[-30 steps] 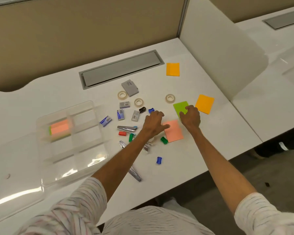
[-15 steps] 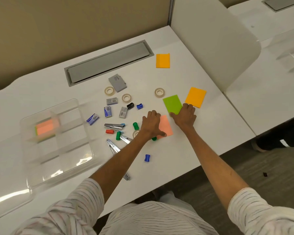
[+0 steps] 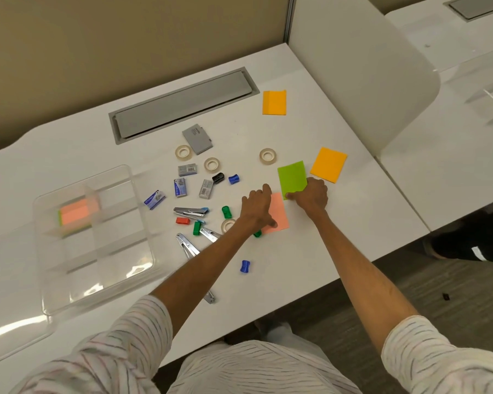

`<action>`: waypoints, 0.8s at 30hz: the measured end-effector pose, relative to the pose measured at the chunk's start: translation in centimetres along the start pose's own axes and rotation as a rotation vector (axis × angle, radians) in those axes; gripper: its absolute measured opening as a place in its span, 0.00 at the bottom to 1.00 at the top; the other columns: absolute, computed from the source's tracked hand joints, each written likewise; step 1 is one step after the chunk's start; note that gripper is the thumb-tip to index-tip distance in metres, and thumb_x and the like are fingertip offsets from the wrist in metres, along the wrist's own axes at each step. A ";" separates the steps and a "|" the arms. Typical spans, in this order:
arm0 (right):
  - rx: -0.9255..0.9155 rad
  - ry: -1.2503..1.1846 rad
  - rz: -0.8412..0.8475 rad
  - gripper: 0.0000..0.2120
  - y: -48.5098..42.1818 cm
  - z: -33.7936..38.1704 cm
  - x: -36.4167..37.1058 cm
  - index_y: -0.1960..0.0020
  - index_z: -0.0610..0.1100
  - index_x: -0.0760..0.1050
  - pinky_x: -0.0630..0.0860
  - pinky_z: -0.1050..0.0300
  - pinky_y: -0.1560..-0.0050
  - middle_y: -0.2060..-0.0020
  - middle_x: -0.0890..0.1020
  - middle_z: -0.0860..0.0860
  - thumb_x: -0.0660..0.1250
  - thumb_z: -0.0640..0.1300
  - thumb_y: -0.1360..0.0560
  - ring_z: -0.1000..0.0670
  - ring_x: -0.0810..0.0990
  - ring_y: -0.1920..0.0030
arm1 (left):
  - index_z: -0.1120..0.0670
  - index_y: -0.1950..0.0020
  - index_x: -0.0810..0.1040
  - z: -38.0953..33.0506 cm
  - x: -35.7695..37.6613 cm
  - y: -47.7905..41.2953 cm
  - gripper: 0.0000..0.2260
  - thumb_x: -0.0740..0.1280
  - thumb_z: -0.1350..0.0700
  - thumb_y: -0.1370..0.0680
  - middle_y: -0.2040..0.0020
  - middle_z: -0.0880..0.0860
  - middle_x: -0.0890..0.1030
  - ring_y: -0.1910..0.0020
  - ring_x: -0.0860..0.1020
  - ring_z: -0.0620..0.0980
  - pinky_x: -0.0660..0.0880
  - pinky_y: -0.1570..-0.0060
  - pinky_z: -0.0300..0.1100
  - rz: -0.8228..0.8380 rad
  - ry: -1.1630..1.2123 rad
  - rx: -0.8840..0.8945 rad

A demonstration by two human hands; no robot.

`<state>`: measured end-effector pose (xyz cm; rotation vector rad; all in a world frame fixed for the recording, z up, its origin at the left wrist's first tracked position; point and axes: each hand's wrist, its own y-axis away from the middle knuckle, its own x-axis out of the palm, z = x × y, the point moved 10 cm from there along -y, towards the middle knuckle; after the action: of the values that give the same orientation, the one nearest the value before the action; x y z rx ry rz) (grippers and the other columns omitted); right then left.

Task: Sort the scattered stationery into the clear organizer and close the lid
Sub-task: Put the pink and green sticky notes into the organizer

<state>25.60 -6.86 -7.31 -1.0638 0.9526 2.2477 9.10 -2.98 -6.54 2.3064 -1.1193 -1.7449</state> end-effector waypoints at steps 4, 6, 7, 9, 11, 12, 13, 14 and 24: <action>-0.045 -0.101 -0.056 0.20 0.4 0.3 -0.4 0.39 0.38 0.75 0.75 0.44 0.42 0.41 0.76 0.38 0.70 0.48 0.26 0.37 0.74 0.38 | 0.56 0.35 0.65 1.5 -1.1 -0.2 0.28 0.75 0.56 0.30 0.42 0.59 0.77 0.42 0.75 0.59 0.69 0.43 0.52 -0.035 0.218 -0.058; -0.073 -0.190 -0.093 0.16 0.5 0.9 -1.0 0.40 0.37 0.76 0.75 0.47 0.43 0.43 0.78 0.38 0.67 0.45 0.24 0.37 0.76 0.41 | 0.56 0.36 0.70 2.4 -2.2 -0.3 0.23 0.73 0.57 0.28 0.40 0.59 0.77 0.42 0.75 0.58 0.71 0.44 0.50 -0.079 0.367 -0.093; -0.089 -0.230 -0.115 0.15 0.7 1.4 -1.5 0.40 0.37 0.76 0.74 0.48 0.45 0.43 0.80 0.38 0.67 0.44 0.24 0.38 0.77 0.42 | 0.57 0.37 0.73 2.7 -3.0 -0.3 0.20 0.72 0.58 0.28 0.40 0.58 0.77 0.41 0.76 0.58 0.72 0.45 0.49 -0.112 0.422 -0.096; -0.135 -0.275 -0.149 0.14 1.0 3.0 -2.4 0.41 0.38 0.77 0.74 0.51 0.48 0.45 0.82 0.39 0.67 0.43 0.24 0.38 0.79 0.44 | 0.60 0.41 0.77 3.5 -5.0 -0.4 0.15 0.71 0.60 0.27 0.41 0.59 0.80 0.42 0.77 0.57 0.72 0.46 0.47 -0.192 0.509 -0.093; -0.183 -0.300 -0.173 0.13 1.3 4.9 -2.9 0.42 0.38 0.78 0.75 0.51 0.50 0.46 0.83 0.39 0.67 0.43 0.24 0.38 0.80 0.46 | 0.63 0.44 0.80 4.8 -7.3 -0.1 0.13 0.71 0.63 0.27 0.45 0.60 0.82 0.44 0.79 0.59 0.74 0.48 0.48 -0.274 0.613 -0.109; -0.202 -0.314 -0.183 0.12 1.4 5.9 -3.1 0.42 0.38 0.78 0.75 0.51 0.51 0.47 0.83 0.39 0.67 0.43 0.24 0.38 0.80 0.47 | 0.63 0.45 0.80 5.6 -8.3 0.1 0.12 0.71 0.63 0.28 0.46 0.61 0.82 0.46 0.80 0.59 0.75 0.48 0.49 -0.311 0.654 -0.120; -0.218 -0.330 -0.192 0.12 1.7 6.9 -3.2 0.43 0.38 0.79 0.75 0.51 0.51 0.48 0.83 0.39 0.67 0.42 0.24 0.38 0.80 0.47 | 0.63 0.45 0.80 6.5 -9.4 0.3 0.12 0.71 0.63 0.27 0.47 0.61 0.83 0.46 0.80 0.59 0.76 0.48 0.50 -0.344 0.683 -0.133; -0.234 -0.347 -0.197 0.11 1.9 7.9 -3.2 0.44 0.38 0.79 0.75 0.50 0.52 0.49 0.84 0.40 0.67 0.42 0.24 0.38 0.81 0.48 | 0.63 0.45 0.80 7.5 -10.4 0.6 0.12 0.71 0.63 0.27 0.47 0.61 0.82 0.47 0.80 0.59 0.76 0.48 0.51 -0.377 0.704 -0.150; -0.454 -0.463 -0.120 0.13 7.3 21.2 0.4 0.45 0.39 0.80 0.75 0.57 0.53 0.50 0.85 0.42 0.73 0.42 0.27 0.42 0.82 0.49 | 0.64 0.44 0.76 21.8 -19.4 7.4 0.11 0.68 0.63 0.25 0.44 0.62 0.80 0.45 0.78 0.60 0.75 0.46 0.49 -0.726 0.850 -0.337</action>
<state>10.56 4.51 4.88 -0.6867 0.1865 2.5057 -15.27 10.63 4.68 2.8792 0.1533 -0.7004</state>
